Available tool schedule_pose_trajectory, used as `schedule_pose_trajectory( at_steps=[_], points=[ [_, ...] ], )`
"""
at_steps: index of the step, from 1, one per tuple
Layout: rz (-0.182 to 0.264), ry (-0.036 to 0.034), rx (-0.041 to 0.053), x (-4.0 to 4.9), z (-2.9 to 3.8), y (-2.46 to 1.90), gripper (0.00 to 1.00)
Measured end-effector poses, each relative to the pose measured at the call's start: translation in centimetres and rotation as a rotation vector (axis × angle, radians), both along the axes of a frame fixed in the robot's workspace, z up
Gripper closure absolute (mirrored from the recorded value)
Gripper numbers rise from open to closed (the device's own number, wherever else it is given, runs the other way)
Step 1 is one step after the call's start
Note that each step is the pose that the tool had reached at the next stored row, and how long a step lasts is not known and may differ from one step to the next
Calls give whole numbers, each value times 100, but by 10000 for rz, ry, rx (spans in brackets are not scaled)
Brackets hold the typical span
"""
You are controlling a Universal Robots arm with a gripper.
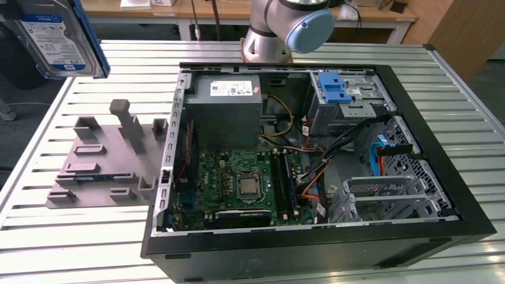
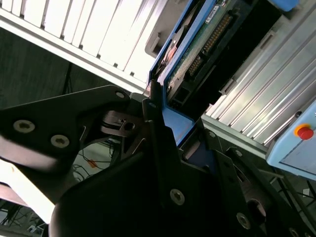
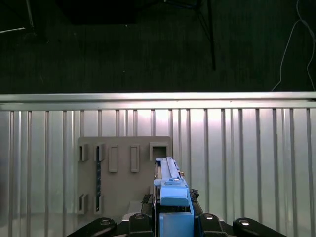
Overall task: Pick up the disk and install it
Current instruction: 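Pick up the disk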
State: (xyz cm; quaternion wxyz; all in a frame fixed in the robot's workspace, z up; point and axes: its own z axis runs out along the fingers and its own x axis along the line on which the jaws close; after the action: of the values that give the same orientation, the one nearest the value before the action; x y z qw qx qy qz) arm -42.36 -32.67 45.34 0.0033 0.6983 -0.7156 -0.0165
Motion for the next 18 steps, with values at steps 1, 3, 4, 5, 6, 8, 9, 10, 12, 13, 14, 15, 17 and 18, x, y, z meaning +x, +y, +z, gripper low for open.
schedule_pose_trajectory(
  at_steps=[1, 3, 4, 5, 6, 8, 9, 10, 12, 13, 14, 15, 17, 18],
  points=[
    [0, -1, 0, 0, 11, 0, 64],
    [1, 0, 0, 0, 33, 0, 64],
    [1, -1, 0, 0, 43, 0, 64],
    [1, 0, 0, 0, 54, 0, 64],
    [1, -1, 0, 0, 64, 0, 64],
    [1, -1, 1, 0, 82, 0, 64],
    [1, -1, 1, 0, 92, 0, 64],
    [1, -1, 1, 0, 101, 0, 64],
    [1, -1, 1, 0, 119, 0, 64],
    [1, 0, 0, 0, 129, 0, 64],
    [1, 0, 0, 0, 139, 0, 64],
    [1, -1, 0, 0, 148, 0, 64],
    [1, 0, 0, 0, 170, 0, 64],
    [1, 0, 0, 0, 180, 0, 64]
  ],
)
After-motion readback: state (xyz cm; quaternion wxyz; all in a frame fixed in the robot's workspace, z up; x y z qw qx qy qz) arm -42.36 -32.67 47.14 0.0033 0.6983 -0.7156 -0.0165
